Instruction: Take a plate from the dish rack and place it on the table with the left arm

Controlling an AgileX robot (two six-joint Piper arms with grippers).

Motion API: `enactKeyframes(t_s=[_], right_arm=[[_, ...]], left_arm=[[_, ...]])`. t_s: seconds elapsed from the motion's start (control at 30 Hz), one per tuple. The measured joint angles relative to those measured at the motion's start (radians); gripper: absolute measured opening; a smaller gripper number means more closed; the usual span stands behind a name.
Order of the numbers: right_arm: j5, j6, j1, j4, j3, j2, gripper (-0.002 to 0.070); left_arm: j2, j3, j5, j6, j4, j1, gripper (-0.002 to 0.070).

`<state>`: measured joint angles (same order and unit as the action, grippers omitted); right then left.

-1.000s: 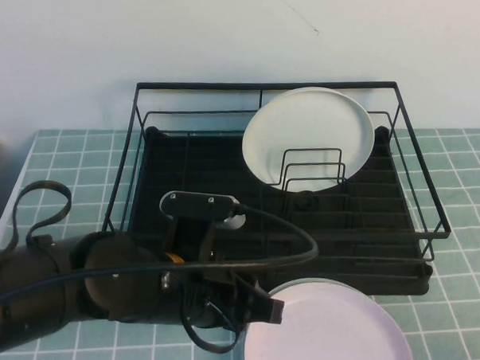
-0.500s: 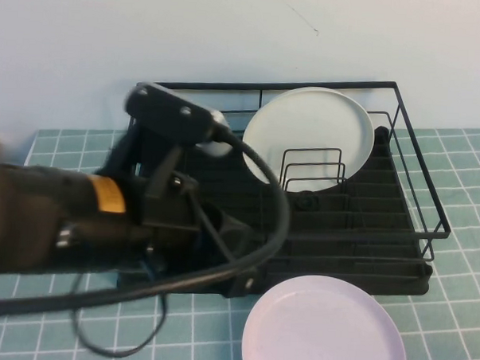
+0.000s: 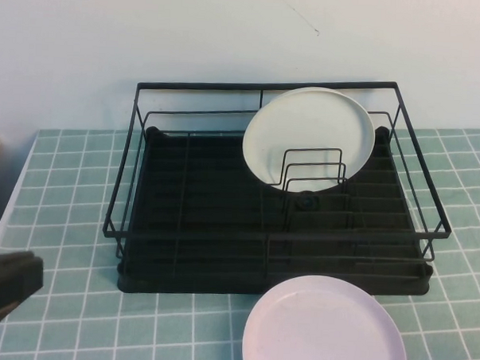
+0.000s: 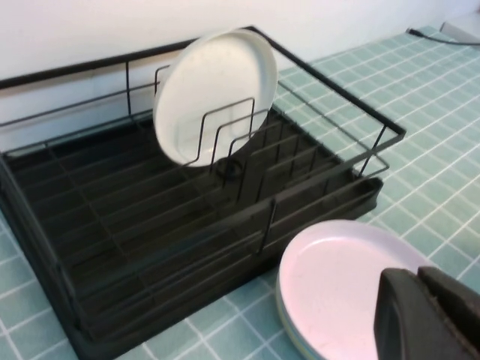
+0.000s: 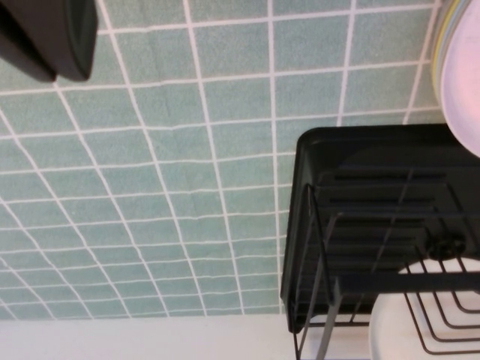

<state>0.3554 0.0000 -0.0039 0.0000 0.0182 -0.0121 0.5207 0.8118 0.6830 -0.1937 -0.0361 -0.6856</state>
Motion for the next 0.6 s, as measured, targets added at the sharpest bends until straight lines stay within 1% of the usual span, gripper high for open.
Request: enactKeyframes(t_s=[0.2,0.6], right_arm=[[0.000,0.000,0.000,0.000,0.000,0.000,-0.0001],[0.000,0.000,0.000,0.000,0.000,0.000,-0.0001]], left_arm=[[-0.081,-0.055,0.016,-0.013,0.021,0.000,-0.0002],[-0.087,-0.059,0.058,-0.015,0.021,0.000,-0.0002]])
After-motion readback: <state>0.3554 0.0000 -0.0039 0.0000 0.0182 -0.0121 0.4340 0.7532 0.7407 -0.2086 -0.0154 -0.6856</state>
